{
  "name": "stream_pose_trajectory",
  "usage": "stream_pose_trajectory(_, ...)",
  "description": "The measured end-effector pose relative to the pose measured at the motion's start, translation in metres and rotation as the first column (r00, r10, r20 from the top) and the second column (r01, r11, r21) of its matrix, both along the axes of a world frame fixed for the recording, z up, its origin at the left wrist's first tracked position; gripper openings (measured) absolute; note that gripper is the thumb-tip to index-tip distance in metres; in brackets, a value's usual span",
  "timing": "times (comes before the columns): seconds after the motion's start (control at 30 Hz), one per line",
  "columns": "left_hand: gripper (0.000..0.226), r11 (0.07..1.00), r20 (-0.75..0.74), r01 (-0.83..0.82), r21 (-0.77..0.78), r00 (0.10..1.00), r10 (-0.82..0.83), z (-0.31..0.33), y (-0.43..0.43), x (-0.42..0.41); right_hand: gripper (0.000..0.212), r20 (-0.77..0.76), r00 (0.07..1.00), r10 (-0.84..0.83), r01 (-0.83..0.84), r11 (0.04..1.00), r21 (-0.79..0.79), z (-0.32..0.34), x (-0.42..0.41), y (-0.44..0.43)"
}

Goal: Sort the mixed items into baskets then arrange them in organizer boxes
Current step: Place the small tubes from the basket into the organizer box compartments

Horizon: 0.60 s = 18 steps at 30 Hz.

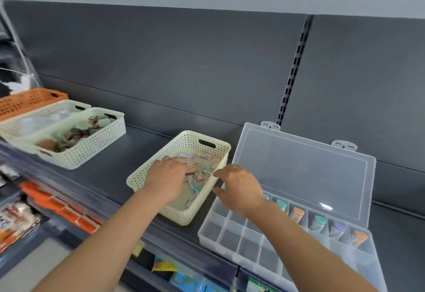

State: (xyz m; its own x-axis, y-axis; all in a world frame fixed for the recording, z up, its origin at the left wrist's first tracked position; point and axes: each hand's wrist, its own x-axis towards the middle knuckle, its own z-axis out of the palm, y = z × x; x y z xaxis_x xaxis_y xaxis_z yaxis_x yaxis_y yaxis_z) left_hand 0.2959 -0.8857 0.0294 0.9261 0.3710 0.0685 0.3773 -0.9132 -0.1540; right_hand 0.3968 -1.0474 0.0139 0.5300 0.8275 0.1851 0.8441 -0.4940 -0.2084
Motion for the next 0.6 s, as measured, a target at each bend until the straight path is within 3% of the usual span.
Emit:
stream_pose_trajectory(0.1,0.029,0.999,-0.098,-0.03,-0.028,0.995,0.027,-0.01,0.035,-0.005,0.036,0.013,1.0,0.024,-0.023,0.999,-0.047,0.0,-0.007,0.038)
stream_pose_trajectory(0.23,0.033,0.986,-0.198,-0.052,-0.157,0.98,0.02,-0.028,0.067,-0.007,0.031,0.024,1.0,0.019,-0.013,0.974,-0.228,-0.006,-0.009,0.082)
stream_pose_trajectory(0.4,0.017,0.968,-0.248,-0.028,-0.251,0.968,-0.037,-0.041,0.086,0.0,0.028,0.122,0.981,-0.15,0.19,0.863,-0.468,-0.02,-0.008,0.118)
stream_pose_trajectory(0.6,0.033,0.966,-0.263,0.104,-0.236,0.95,-0.167,-0.051,0.096,0.008,0.02,0.155,0.961,-0.229,0.276,0.795,-0.54,-0.03,-0.005,0.134)
